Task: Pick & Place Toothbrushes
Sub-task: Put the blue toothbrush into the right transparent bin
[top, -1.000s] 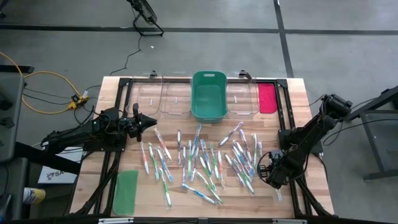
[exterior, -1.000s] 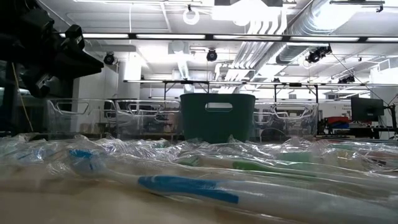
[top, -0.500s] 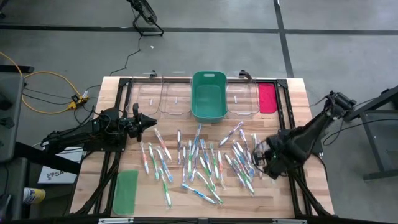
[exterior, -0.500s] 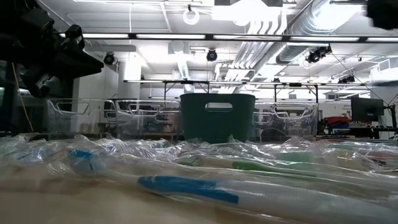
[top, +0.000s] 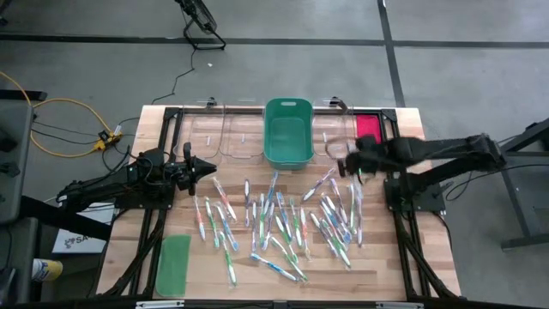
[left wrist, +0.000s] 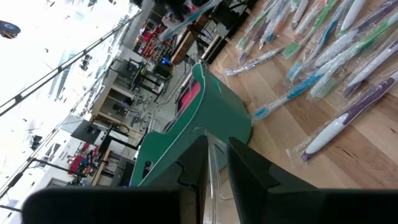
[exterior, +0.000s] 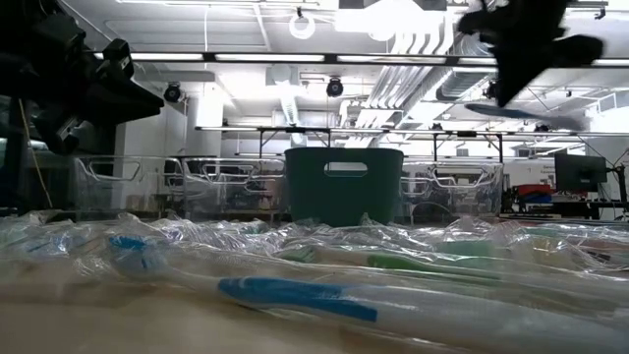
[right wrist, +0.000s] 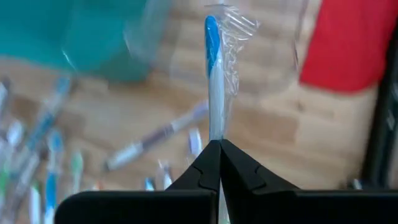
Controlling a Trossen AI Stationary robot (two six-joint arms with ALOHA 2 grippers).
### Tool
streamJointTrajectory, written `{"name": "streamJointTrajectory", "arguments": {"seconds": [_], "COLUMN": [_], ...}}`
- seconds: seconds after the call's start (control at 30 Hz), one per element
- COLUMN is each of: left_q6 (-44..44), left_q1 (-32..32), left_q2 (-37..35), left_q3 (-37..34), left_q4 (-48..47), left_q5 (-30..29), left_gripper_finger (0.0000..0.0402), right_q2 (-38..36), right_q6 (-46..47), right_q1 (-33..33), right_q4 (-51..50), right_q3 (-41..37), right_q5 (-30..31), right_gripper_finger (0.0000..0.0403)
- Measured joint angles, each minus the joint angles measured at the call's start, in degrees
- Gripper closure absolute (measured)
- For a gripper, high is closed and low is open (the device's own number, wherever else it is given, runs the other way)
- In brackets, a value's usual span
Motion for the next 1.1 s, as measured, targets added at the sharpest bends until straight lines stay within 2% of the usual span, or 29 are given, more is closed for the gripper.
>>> {"name": "streamJointTrajectory", "arguments": {"seconds": [0.13, 0.27, 0.57, 0.8, 1.1], "left_q6": [0.0, 0.0, 0.0, 0.0, 0.0], "left_q1": [0.0, 0.0, 0.0, 0.0, 0.0], "left_q2": [0.0, 0.0, 0.0, 0.0, 0.0], "left_q3": [0.0, 0.0, 0.0, 0.0, 0.0], "left_q4": [0.0, 0.0, 0.0, 0.0, 0.0], "left_q5": [0.0, 0.0, 0.0, 0.0, 0.0], "left_gripper_finger": [0.0346, 0.0346, 0.0346, 0.0346, 0.0346], "right_q2": [-0.4, 0.4, 9.7, 17.3, 23.5], "right_q6": [-12.9, -23.3, -33.1, -35.0, -37.5], "right_q1": [-10.5, -20.2, -37.2, -43.9, -44.7], "right_q4": [9.1, 20.4, 30.0, 30.8, 30.4], "right_q3": [1.3, 1.4, 1.4, 1.4, 1.4], "right_q5": [-1.6, -6.6, -19.4, -22.5, -25.3], "right_gripper_finger": [0.0401, 0.0401, 0.04, 0.04, 0.0396]}}
